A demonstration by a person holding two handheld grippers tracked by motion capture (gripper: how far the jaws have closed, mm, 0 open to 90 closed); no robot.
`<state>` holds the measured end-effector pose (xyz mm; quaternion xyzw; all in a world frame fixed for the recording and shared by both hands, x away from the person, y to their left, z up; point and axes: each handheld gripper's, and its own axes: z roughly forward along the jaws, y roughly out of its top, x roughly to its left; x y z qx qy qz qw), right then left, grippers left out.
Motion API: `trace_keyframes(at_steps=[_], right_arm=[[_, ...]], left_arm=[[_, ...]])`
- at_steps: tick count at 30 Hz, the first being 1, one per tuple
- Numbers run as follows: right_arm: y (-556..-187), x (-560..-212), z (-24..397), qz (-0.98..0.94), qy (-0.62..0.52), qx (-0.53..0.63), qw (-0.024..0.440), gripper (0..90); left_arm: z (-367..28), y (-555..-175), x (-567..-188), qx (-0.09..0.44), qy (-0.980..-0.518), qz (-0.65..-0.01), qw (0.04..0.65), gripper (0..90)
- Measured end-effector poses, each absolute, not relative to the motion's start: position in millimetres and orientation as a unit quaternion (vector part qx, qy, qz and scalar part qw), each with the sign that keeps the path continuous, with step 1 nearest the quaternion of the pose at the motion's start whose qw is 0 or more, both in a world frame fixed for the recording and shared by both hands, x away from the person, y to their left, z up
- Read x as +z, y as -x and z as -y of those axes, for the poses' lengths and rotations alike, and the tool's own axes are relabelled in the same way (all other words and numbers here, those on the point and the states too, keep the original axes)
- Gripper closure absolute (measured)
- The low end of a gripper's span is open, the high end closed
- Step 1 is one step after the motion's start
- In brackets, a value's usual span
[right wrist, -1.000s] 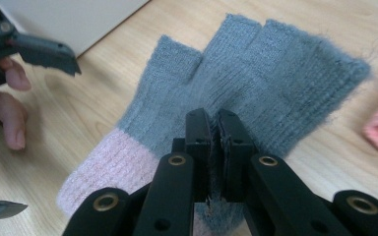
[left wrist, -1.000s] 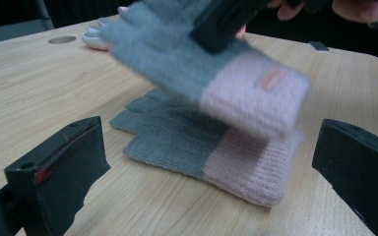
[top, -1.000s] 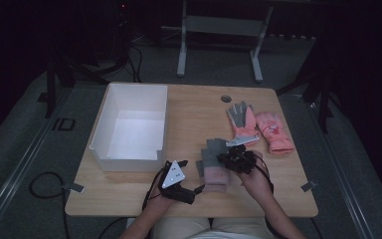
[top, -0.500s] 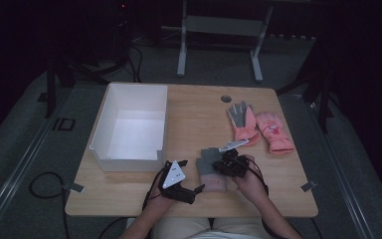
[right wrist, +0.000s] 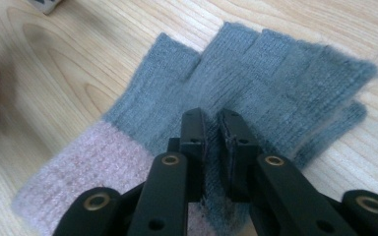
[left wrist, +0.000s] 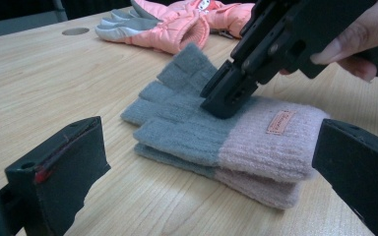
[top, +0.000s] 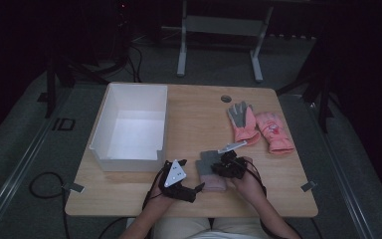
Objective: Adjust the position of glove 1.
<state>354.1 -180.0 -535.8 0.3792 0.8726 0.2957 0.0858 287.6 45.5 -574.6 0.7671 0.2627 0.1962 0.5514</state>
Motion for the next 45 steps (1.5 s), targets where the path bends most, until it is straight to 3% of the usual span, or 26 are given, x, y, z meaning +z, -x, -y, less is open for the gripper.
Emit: trace_keyframes(at_steps=[5, 12, 16, 21, 26, 27, 30, 45], right_arm=[[-353, -533, 181, -0.871, -0.380, 0.298, 0.088, 70.3], [-352, -499, 204, -0.855, -0.386, 0.326, 0.117, 66.6], [-357, -491, 219, -0.845, -0.400, 0.333, 0.123, 65.4], [-363, -489, 229, -0.837, -0.413, 0.338, 0.125, 65.4], [-373, -496, 231, -0.834, -0.422, 0.338, 0.109, 65.8], [-375, -498, 231, -0.834, -0.424, 0.335, 0.108, 65.8], [-383, -505, 231, -0.834, -0.432, 0.329, 0.101, 65.1], [-407, -541, 219, -0.824, -0.468, 0.309, 0.079, 43.9]], left_arm=[[-42, -286, -574, 0.201, -0.774, -0.239, 0.551, 0.0], [-23, -275, -561, 0.195, -0.813, -0.165, 0.524, 0.0], [-13, -274, -552, 0.152, -0.835, -0.181, 0.498, 0.0], [-6, -280, -550, 0.135, -0.857, -0.136, 0.479, 8.6], [7, -279, -558, 0.195, -0.878, -0.076, 0.431, 16.4], [9, -279, -559, 0.201, -0.880, -0.065, 0.426, 21.3], [13, -282, -563, 0.206, -0.891, -0.053, 0.401, 24.1], [17, -288, -572, 0.244, -0.896, -0.035, 0.368, 40.9]])
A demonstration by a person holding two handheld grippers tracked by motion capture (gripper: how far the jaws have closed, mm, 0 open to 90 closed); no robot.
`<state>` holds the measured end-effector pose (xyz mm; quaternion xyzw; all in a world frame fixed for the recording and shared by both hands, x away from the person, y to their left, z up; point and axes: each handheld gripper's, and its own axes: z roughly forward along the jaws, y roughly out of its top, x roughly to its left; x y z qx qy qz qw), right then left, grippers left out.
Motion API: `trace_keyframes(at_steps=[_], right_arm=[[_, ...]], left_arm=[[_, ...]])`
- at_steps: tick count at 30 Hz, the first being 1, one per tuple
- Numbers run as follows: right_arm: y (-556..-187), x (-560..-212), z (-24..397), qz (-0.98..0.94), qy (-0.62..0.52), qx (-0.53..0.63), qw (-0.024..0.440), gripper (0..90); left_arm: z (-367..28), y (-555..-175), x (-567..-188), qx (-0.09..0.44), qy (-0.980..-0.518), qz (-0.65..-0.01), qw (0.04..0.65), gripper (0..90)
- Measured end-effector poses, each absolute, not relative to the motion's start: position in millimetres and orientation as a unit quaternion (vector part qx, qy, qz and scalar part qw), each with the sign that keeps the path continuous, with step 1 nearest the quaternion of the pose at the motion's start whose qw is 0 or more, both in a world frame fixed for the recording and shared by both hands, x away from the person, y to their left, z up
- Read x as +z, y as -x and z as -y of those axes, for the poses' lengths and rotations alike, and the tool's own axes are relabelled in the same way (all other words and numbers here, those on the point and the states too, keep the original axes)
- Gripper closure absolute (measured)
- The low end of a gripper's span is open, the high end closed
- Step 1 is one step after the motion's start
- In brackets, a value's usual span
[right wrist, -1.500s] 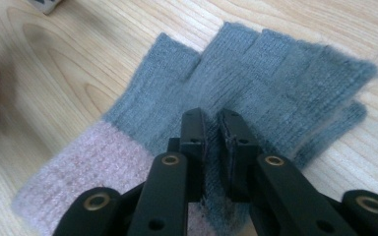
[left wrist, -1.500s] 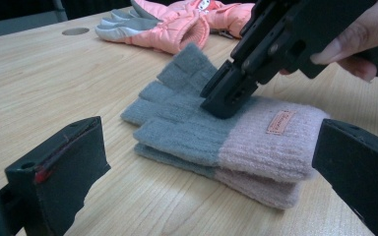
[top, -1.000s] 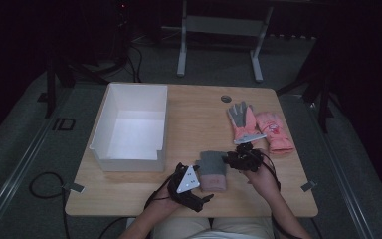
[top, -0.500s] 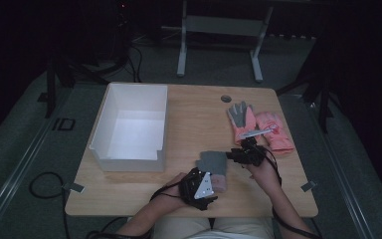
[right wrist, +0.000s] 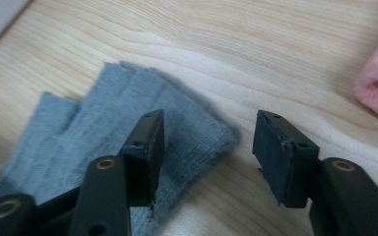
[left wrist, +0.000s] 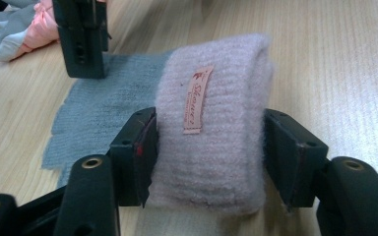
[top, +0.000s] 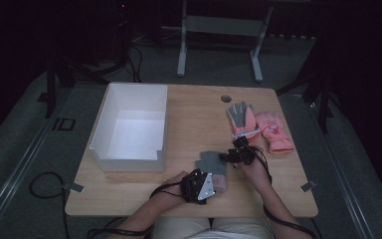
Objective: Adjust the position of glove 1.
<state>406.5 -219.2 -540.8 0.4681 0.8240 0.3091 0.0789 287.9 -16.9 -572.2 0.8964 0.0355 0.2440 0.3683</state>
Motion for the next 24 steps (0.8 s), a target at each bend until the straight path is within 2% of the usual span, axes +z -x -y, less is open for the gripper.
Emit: trace_keyframes(at_steps=[4, 6, 8, 9, 12, 16, 20, 24], right_arm=[[-407, -546, 219, -0.822, -0.476, 0.305, 0.070, 44.7], [-407, -546, 218, -0.823, -0.474, 0.306, 0.067, 45.9], [-407, -546, 218, -0.822, -0.475, 0.310, 0.057, 51.0], [-407, -546, 218, -0.822, -0.473, 0.312, 0.050, 51.5], [-409, -546, 218, -0.821, -0.473, 0.318, 0.034, 54.5], [-414, -547, 218, -0.815, -0.477, 0.328, 0.003, 56.5], [-418, -551, 210, -0.809, -0.471, 0.348, -0.061, 59.9], [-417, -551, 200, -0.813, -0.463, 0.350, -0.048, 69.2]], left_arm=[[17, -286, -574, 0.255, -0.894, -0.023, 0.368, 47.0], [13, -291, -571, 0.236, -0.894, -0.031, 0.380, 55.2], [9, -298, -567, 0.207, -0.896, -0.042, 0.390, 63.5], [9, -298, -567, 0.207, -0.896, -0.042, 0.390, 65.3], [5, -311, -564, 0.160, -0.902, -0.046, 0.399, 67.6], [3, -317, -563, 0.140, -0.904, -0.042, 0.402, 68.8], [4, -319, -562, 0.133, -0.906, -0.038, 0.400, 69.3], [5, -320, -559, 0.129, -0.911, -0.044, 0.389, 69.4]])
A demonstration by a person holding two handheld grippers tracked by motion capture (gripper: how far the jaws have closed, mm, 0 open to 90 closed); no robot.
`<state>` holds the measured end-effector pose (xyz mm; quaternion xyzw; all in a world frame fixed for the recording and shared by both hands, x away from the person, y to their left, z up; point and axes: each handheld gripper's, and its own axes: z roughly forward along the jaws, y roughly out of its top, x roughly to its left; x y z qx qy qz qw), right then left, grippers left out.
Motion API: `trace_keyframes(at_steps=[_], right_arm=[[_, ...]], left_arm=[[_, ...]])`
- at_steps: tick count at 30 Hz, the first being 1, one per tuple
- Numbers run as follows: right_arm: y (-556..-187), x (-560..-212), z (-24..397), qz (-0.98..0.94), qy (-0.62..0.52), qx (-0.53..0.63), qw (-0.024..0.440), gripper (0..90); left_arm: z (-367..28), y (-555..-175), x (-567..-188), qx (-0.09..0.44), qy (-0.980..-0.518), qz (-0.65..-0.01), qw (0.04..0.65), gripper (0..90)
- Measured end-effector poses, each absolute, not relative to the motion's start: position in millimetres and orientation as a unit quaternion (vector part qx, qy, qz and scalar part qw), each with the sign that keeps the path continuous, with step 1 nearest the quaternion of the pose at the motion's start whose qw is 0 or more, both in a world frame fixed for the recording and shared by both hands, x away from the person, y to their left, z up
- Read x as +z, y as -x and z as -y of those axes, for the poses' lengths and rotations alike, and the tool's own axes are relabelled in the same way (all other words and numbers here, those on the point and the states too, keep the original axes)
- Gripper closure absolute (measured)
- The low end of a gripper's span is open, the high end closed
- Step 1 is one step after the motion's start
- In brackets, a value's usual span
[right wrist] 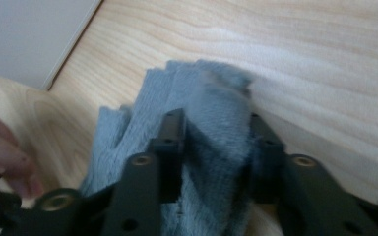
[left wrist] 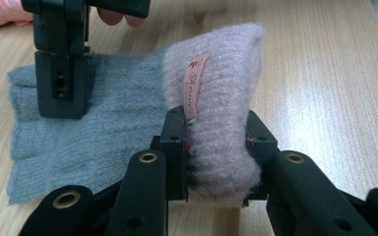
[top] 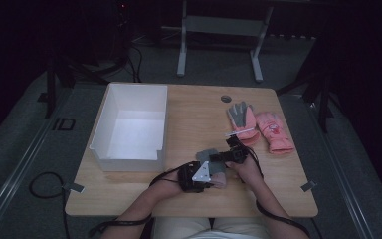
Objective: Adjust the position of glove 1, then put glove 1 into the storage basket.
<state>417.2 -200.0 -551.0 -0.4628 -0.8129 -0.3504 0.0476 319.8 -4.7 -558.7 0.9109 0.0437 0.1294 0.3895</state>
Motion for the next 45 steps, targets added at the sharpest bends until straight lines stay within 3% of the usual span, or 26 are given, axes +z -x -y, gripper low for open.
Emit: trace_keyframes(at_steps=[11, 26, 45], right_arm=[[-407, -528, 208, 0.812, 0.448, -0.373, 0.027, 73.1], [-406, -459, 214, 0.798, 0.421, -0.432, 0.002, 73.6], [-422, -399, 170, 0.801, 0.385, -0.458, -0.019, 73.6]], left_arm=[[6, -323, -534, 0.120, -0.920, -0.040, 0.371, 69.6], [-6, -333, -455, 0.141, -0.919, -0.005, 0.367, 69.6], [-50, -345, -395, 0.171, -0.921, 0.001, 0.349, 69.4]])
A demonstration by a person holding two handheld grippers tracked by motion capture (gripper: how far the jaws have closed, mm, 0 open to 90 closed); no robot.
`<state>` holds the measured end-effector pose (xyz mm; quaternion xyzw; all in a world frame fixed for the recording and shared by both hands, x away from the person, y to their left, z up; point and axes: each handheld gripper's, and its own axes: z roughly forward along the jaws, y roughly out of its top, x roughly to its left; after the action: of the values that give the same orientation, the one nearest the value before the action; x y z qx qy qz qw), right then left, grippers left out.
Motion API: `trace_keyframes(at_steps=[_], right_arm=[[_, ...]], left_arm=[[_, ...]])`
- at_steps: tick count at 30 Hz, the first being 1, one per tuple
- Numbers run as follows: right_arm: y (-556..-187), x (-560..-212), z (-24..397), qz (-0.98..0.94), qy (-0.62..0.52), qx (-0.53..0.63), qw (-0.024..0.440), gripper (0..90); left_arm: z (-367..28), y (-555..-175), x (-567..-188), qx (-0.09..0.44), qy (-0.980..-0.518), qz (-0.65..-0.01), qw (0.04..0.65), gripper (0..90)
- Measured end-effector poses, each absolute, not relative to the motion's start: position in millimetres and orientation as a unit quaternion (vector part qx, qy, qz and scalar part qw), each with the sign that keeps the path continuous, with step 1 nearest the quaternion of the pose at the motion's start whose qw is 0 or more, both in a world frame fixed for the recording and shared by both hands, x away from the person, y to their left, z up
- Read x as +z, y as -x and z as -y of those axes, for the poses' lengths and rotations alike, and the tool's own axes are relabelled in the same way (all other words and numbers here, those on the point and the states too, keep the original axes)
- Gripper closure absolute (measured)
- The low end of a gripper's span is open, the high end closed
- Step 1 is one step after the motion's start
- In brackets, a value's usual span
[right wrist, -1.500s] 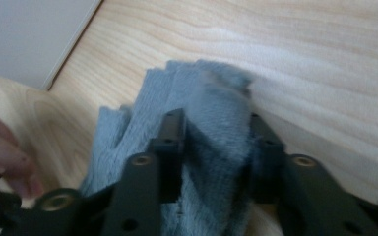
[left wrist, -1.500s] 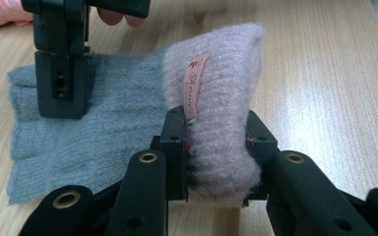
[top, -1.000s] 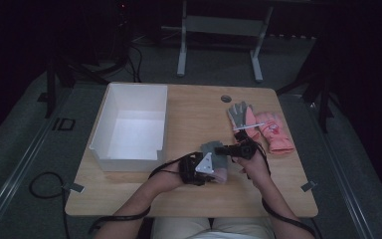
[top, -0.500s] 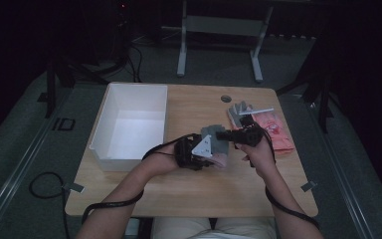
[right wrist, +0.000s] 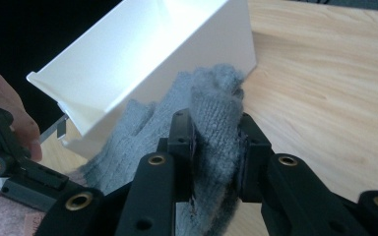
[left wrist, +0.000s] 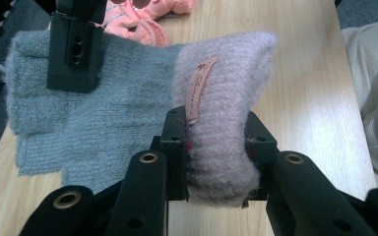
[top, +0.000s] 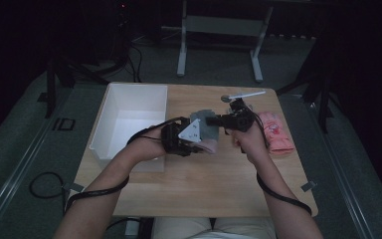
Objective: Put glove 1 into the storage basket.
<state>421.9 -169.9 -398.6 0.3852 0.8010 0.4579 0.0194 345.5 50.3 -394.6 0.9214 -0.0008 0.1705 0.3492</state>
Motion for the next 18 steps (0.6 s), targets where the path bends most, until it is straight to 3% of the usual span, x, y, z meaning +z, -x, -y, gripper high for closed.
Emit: trace_keyframes(at_steps=[18], right_arm=[[-435, -381, 98, -0.815, -0.353, 0.458, 0.016, 73.6]], left_arm=[[-108, -345, -382, 0.192, -0.924, -0.034, 0.330, 69.2]])
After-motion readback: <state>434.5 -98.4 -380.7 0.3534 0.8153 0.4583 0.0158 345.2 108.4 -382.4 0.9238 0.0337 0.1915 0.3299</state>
